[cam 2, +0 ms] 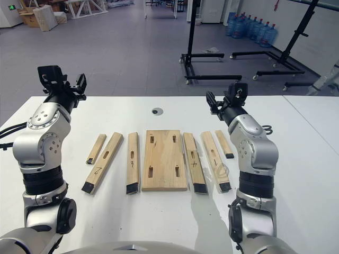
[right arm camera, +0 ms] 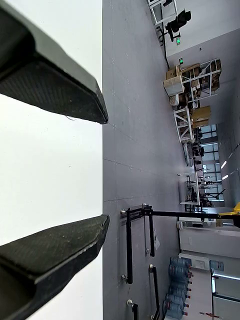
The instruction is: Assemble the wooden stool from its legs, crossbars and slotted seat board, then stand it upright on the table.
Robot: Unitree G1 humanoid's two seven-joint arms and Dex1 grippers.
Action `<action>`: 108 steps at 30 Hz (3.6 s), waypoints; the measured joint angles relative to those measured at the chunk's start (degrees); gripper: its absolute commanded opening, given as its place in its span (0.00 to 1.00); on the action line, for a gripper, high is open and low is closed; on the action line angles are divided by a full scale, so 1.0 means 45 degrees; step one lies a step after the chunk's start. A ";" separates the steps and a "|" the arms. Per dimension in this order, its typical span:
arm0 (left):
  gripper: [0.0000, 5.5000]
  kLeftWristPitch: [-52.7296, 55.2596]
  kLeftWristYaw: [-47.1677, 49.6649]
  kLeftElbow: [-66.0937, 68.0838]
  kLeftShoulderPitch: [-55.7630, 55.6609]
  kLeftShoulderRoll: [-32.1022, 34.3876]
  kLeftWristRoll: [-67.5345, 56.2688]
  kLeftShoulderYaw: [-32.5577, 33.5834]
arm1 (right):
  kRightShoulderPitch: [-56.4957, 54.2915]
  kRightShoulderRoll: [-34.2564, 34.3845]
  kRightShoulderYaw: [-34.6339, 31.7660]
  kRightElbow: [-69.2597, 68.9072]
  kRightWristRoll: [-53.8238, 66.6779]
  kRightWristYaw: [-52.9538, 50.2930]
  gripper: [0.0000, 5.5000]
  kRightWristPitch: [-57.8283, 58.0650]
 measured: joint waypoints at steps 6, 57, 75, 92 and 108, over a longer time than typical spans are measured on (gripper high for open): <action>0.50 -0.0455 0.0487 0.0346 -0.0003 -0.0001 0.0531 0.0171 | -0.0133 -0.0080 -0.0153 0.0129 -0.0031 -0.0100 0.61 -0.0188; 0.50 -0.1570 -0.1165 -0.0601 0.1674 -0.0418 -0.0205 0.0548 | 0.0750 -0.1497 0.0326 0.0341 -0.1736 0.0194 0.61 -0.0957; 0.50 -0.1482 -0.1149 -0.0845 0.2386 -0.0134 -0.0060 0.0215 | 0.3793 -0.2939 0.0916 0.4295 -0.1935 0.3932 0.61 -0.2449; 0.49 -0.1481 -0.1122 -0.0736 0.2354 -0.0127 -0.0005 -0.0009 | 0.3632 -0.2497 0.1680 0.5644 -0.2640 0.3670 0.41 -0.3317; 0.49 0.0370 -0.1647 -0.0629 0.2128 -0.0646 -0.2754 0.1705 | 0.3379 -0.2573 0.0729 0.6065 -0.2626 0.2932 0.23 -0.4141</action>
